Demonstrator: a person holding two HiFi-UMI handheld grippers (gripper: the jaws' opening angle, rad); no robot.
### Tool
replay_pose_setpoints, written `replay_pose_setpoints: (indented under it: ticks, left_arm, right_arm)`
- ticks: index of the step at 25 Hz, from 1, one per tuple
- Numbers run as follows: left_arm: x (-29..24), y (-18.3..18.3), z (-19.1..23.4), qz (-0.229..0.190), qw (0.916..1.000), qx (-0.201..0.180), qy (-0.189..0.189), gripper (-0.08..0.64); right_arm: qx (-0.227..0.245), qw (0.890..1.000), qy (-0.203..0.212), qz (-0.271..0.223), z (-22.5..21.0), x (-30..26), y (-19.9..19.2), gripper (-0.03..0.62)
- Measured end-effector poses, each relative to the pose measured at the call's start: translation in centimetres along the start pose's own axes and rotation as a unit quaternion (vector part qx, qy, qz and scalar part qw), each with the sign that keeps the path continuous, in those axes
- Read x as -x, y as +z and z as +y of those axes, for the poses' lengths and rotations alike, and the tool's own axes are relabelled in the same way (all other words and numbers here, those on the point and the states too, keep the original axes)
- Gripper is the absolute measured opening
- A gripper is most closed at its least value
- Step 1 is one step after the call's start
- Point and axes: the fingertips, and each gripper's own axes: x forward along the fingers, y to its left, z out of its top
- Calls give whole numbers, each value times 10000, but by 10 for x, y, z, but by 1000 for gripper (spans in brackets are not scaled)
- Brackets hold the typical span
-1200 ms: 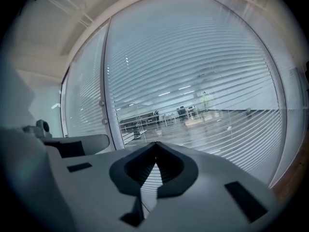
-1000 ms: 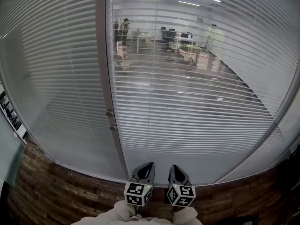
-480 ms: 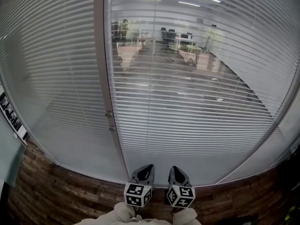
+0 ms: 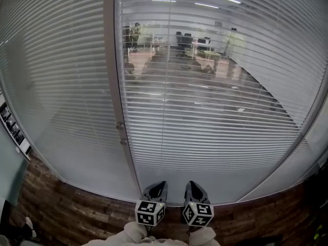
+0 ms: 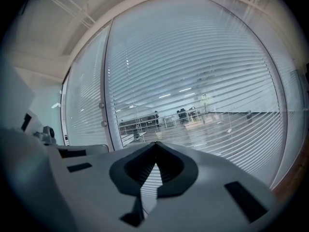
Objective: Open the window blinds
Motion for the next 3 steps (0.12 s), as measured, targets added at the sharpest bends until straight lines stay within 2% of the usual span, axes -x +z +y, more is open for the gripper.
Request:
replay_pose_setpoints:
  ticks: [3]
  left_arm:
    - [3,0,2,9,10000,-14,34,2]
  right_arm:
    - [1,10000,48,-5,4,0,1,12]
